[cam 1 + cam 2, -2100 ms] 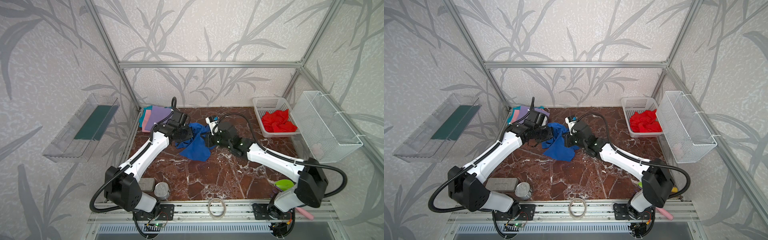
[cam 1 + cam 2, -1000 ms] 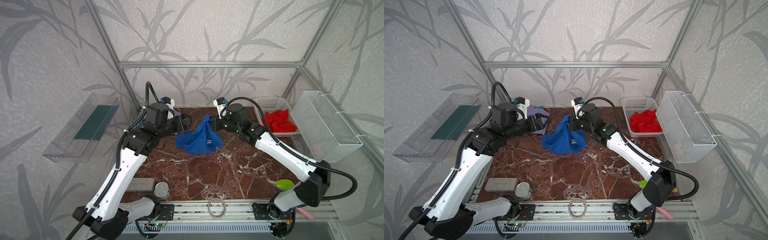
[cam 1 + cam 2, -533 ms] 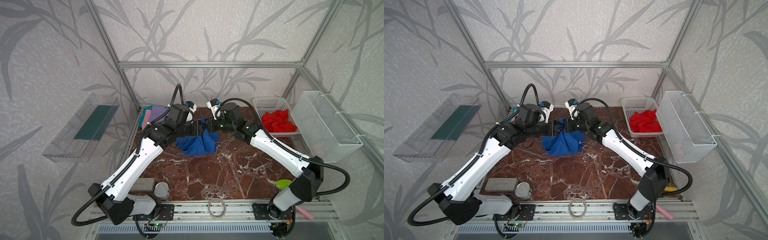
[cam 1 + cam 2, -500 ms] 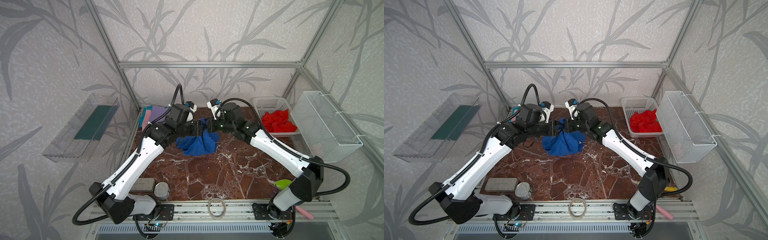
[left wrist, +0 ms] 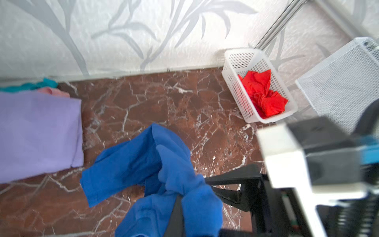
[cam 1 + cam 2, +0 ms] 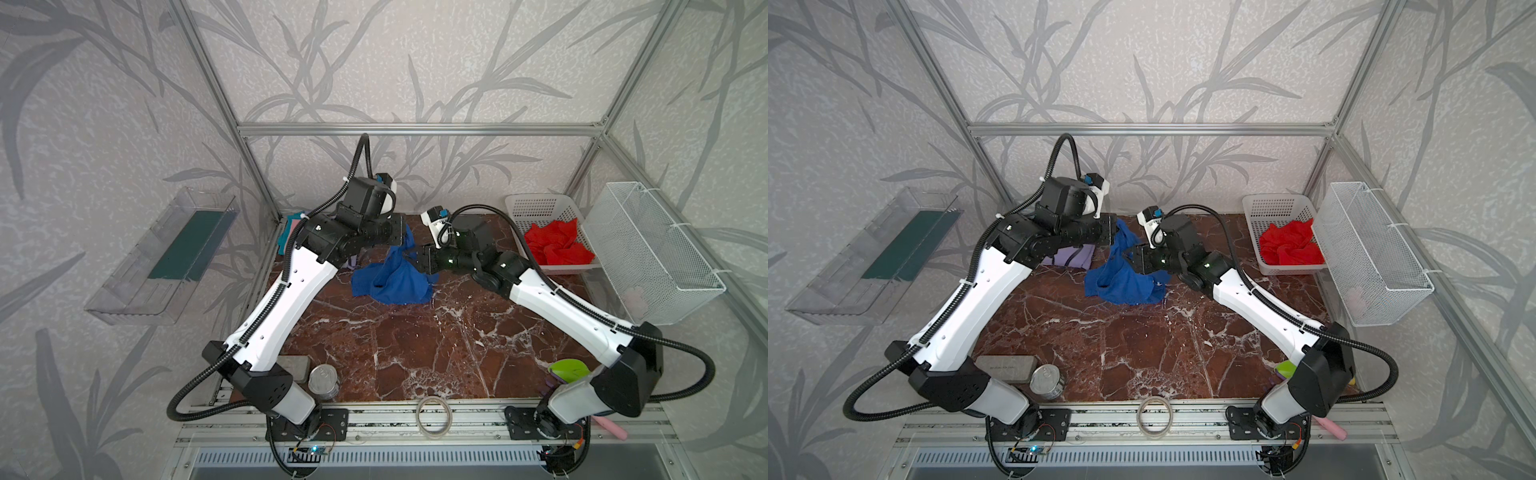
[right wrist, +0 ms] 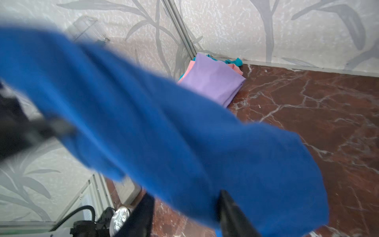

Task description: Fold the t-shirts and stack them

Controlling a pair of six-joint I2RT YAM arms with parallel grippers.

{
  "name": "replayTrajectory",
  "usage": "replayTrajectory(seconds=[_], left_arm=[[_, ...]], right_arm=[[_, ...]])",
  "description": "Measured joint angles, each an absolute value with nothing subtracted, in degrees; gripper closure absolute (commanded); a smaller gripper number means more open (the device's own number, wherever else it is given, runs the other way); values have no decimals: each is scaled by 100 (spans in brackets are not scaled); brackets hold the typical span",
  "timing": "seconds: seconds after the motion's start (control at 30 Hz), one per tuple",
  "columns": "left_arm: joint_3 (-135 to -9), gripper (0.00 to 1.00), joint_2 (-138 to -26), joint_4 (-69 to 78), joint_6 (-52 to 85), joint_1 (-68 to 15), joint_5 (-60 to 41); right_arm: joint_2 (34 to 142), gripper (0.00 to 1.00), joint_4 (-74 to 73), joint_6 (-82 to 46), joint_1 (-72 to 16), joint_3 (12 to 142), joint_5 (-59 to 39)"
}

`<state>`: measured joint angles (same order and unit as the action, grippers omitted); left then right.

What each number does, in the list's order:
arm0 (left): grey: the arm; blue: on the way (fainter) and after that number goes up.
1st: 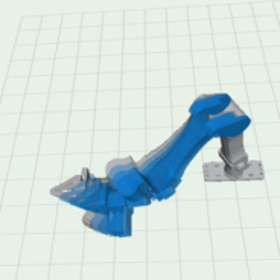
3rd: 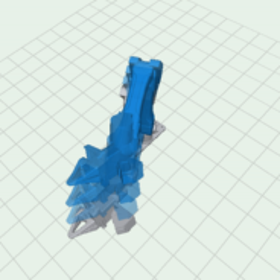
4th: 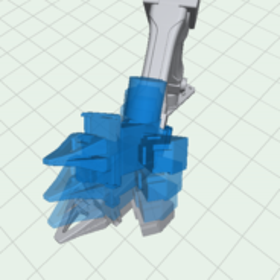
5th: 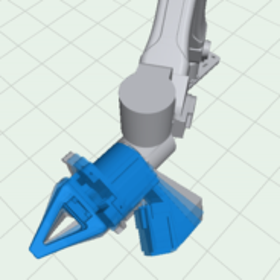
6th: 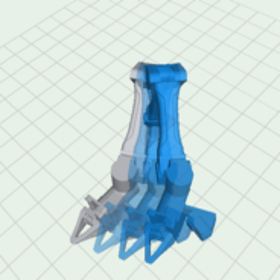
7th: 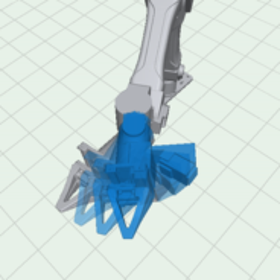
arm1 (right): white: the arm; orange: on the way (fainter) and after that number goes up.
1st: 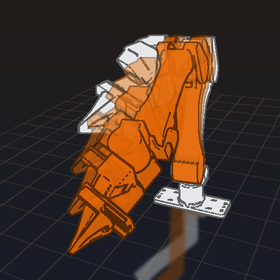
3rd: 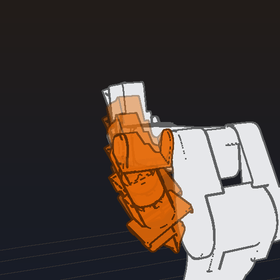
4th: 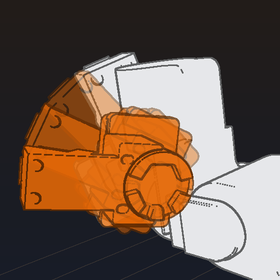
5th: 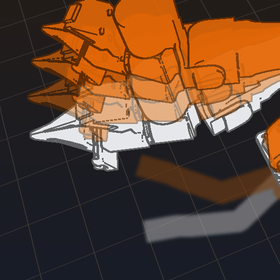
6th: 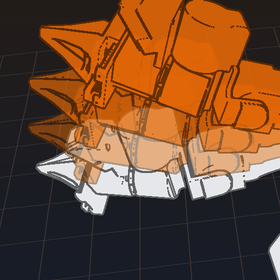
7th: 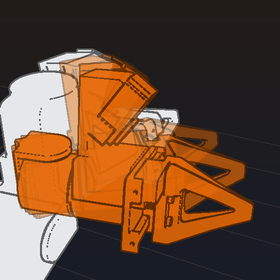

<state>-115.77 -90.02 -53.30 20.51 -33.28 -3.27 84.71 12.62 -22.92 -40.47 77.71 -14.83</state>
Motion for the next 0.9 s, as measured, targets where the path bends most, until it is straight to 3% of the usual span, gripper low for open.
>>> replayTrajectory(seconds=[0.2, 0.4, 0.63, 0.9], left_arm=[[-13098, 100, -9037, -5634, 1706, -3328, -239], [-13579, 100, -8696, -5798, 1400, -3328, -51], [-13579, 100, -8318, -5942, 1162, -3328, 364], [-13579, 100, -8173, -6003, 1031, -3328, 803]], right_arm=[[7688, 16, 1313, -1535, -3981, 7131, -952], [7505, 21, 1164, -910, -3795, 6632, -591], [8602, 19, 489, -851, -3844, 6543, -947], [10280, 10, -353, -1035, -5133, 7078, -1833]])
